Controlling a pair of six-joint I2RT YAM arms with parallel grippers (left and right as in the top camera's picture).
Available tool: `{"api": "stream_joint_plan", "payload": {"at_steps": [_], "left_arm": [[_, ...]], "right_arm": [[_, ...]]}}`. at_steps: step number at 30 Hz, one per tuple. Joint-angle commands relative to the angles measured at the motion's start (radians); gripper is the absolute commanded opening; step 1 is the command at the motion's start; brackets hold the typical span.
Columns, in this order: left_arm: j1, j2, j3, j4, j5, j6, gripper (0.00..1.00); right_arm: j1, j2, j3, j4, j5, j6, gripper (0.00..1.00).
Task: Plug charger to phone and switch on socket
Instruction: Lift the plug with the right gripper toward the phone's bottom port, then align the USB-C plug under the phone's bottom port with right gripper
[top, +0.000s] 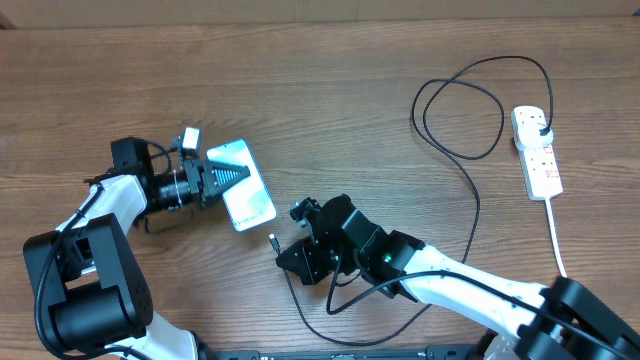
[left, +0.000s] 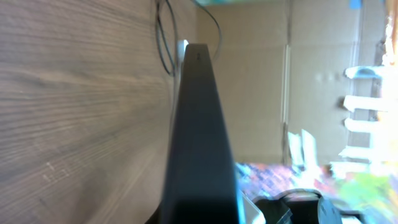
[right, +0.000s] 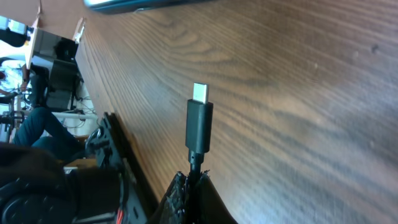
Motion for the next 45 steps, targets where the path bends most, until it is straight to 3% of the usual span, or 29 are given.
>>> {"api": "stream_joint_plan", "payload": {"at_steps": [1,8,16,26,34,39,45], "left_arm": [[-0.003,0.003,-0.003,-0.103,0.132,0.230,0.04],[-0.005,0.003,-0.003,-0.281,0.132,0.322,0.04],[-0.014,0.003,-0.004,-0.346,0.132,0.323,0.04],[-0.025,0.003,-0.004,-0.341,0.132,0.322,0.04],[-0.025,0.003,-0.004,-0.235,0.132,0.258,0.04],[-0.025,0.003,-0.003,-0.155,0.132,0.189,0.04],[-0.040,0.003,-0.004,-0.142,0.095,0.162,0.04]], "right_arm": [[-0.003,-0.064,-0.003,-0.042,-0.007,0.012,0.04],[0.005,-0.127,-0.006,-0.181,0.053,0.048,0.04],[0.006,-0.127,-0.017,-0.168,0.054,0.071,0.04],[0.006,-0.127,-0.017,-0.124,0.037,0.062,0.04],[0.006,-0.127,-0.017,-0.112,-0.054,-0.037,0.04],[0.006,-0.127,-0.017,-0.101,-0.188,-0.170,0.04],[0.006,-0.127,-0.017,-0.077,-0.191,-0.185,0.04]]}}
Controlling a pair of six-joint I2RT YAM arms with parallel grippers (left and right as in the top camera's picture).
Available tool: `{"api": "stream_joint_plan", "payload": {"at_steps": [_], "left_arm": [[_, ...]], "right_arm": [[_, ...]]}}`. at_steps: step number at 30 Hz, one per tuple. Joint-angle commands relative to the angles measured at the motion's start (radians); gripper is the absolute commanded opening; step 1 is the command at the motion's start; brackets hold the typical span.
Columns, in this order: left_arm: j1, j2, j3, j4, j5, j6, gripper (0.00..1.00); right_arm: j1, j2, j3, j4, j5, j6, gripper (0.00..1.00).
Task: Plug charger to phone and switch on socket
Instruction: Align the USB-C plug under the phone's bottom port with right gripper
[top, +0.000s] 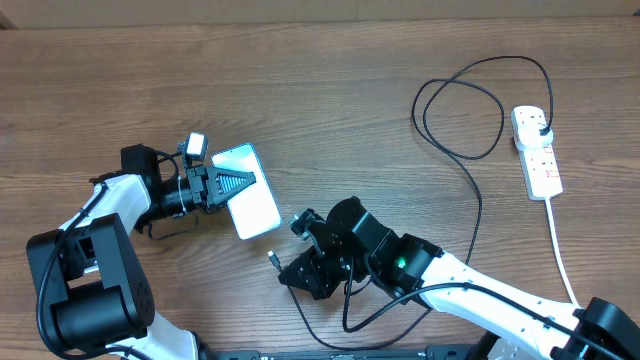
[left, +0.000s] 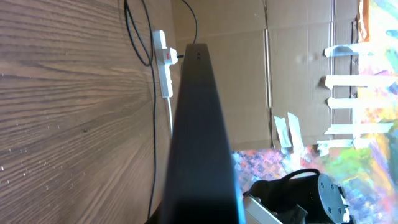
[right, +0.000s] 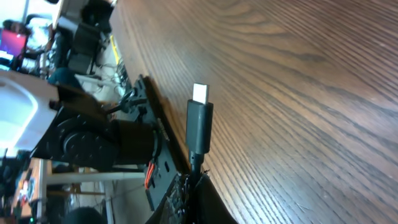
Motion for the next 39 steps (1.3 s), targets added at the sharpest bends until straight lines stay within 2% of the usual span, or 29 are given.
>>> {"api": "stream_joint_plan", "payload": {"at_steps": [1,8,13,39], "left_arm": [[-0.022,0.003,-0.001,-0.006,0.013,-0.044,0.04],[-0.069,0.003,-0.001,-0.006,0.014,-0.061,0.04],[-0.074,0.003,-0.001,-0.006,0.014,-0.070,0.04],[-0.074,0.003,-0.001,0.002,0.014,-0.090,0.04]], "right_arm": [[0.005,-0.017,-0.013,0.024,-0.040,-0.050,0.04],[0.005,-0.017,-0.013,0.026,-0.024,-0.048,0.04],[0.005,-0.017,-0.013,0.020,0.074,0.069,0.04],[0.005,-0.017,-0.013,0.078,0.137,0.164,0.04]]}}
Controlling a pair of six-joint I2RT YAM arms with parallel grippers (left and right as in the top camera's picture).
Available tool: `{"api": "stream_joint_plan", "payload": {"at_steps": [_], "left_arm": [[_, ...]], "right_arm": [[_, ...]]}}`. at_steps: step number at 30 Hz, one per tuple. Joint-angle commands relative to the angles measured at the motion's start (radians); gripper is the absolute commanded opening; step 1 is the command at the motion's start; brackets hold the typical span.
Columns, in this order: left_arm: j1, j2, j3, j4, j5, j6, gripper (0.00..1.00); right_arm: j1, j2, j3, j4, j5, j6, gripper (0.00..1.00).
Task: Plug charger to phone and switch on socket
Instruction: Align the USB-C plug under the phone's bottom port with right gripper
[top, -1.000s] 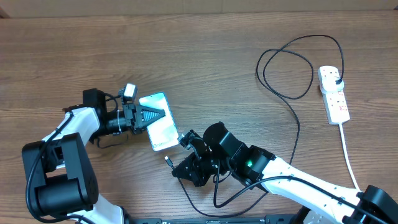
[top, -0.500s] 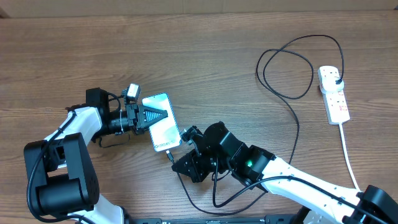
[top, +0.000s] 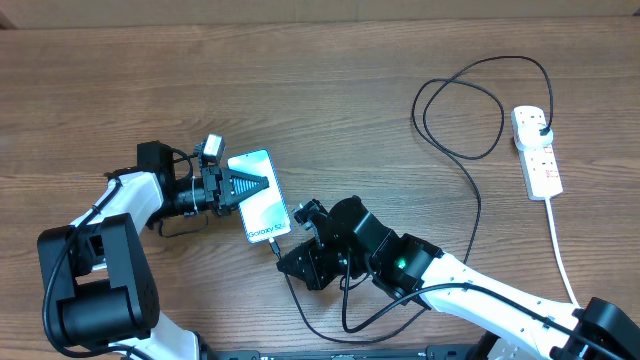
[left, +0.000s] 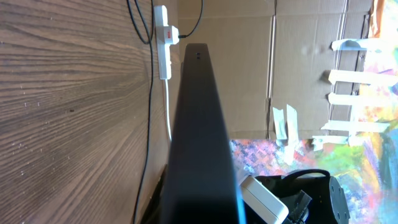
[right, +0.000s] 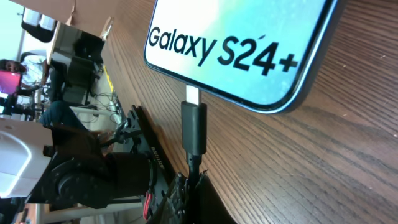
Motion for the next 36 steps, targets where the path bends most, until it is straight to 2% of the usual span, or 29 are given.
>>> {"api": "stream_joint_plan", "payload": {"at_steps": [1,16,30,36], "left_arm": [[-0.001,0.003,-0.001,-0.001,0.034,-0.009,0.04],[-0.001,0.003,-0.001,0.010,0.031,0.005,0.04],[-0.002,0.003,-0.001,0.006,0.032,0.013,0.04],[-0.002,0.003,0.000,0.006,0.031,0.014,0.04]], "right_arm": [[0.004,-0.017,-0.008,0.020,0.029,0.038,0.04],[0.004,-0.017,-0.008,0.061,0.045,0.054,0.04],[0.004,-0.017,-0.008,0.081,0.188,0.085,0.04],[0.004,-0.017,-0.008,0.103,0.185,0.088,0.04]]}}
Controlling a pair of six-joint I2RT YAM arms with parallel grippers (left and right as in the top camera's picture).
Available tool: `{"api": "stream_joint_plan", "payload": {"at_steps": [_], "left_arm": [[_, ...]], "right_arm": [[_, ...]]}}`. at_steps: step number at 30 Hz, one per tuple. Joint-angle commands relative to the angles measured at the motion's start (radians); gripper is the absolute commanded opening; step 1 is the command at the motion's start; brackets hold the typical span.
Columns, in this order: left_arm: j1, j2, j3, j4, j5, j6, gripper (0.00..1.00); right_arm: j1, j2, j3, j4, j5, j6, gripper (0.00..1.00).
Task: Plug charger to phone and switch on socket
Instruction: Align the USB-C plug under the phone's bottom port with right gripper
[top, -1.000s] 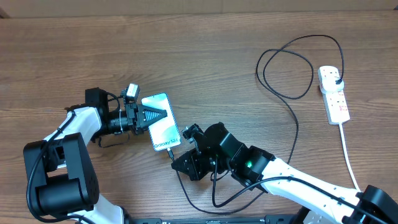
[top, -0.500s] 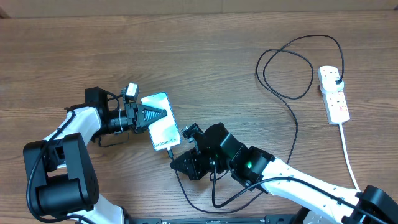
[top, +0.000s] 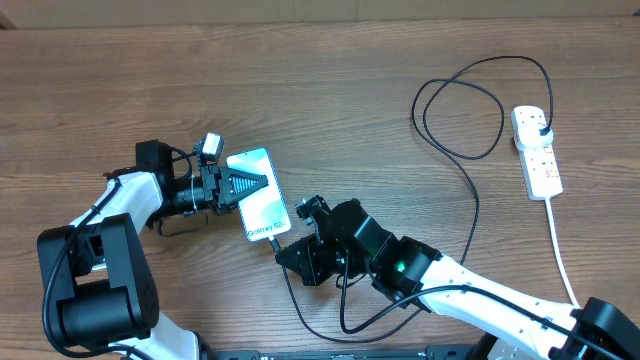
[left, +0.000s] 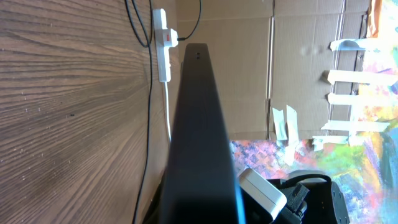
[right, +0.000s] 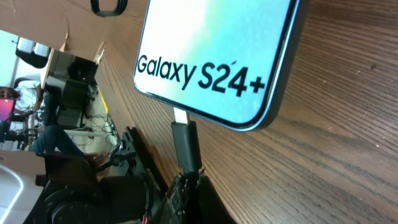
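My left gripper (top: 238, 186) is shut on the phone (top: 260, 205), which has a lit screen reading Galaxy S24+ (right: 217, 56). The left wrist view shows the phone edge-on as a dark slab (left: 200, 124). My right gripper (top: 290, 250) is shut on the black charger plug (right: 186, 146), just below the phone's bottom edge. The plug's metal tip (right: 180, 116) meets that edge; I cannot tell whether it sits in the port. The white power strip (top: 536, 152) lies at the far right with the charger's other end plugged in.
The black charger cable (top: 470, 190) loops from the strip across the table's right half and curls under my right arm. The strip's white lead (top: 560, 240) runs off the front edge. Cardboard walls stand behind the table (left: 249, 62).
My right gripper has brought the plug a little closer to the phone; less of the metal tip shows below the phone's edge. The left gripper and phone have hardly moved.
At first my left gripper held the phone at the left, and my right gripper held the plug well apart from it. Then the phone stood further right. Later its bottom edge lay just over the plug tip, and now the tip meets that edge.
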Motion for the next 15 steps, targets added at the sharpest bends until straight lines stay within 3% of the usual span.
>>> {"api": "stream_joint_plan", "payload": {"at_steps": [1,15], "left_arm": [[-0.003,0.003,-0.001,-0.011,0.026,0.018,0.04],[-0.003,0.003,-0.001,-0.010,0.026,0.021,0.04]], "right_arm": [[-0.009,-0.017,0.009,0.039,0.068,0.011,0.04],[-0.009,-0.017,0.009,0.056,0.010,0.012,0.04]]}}
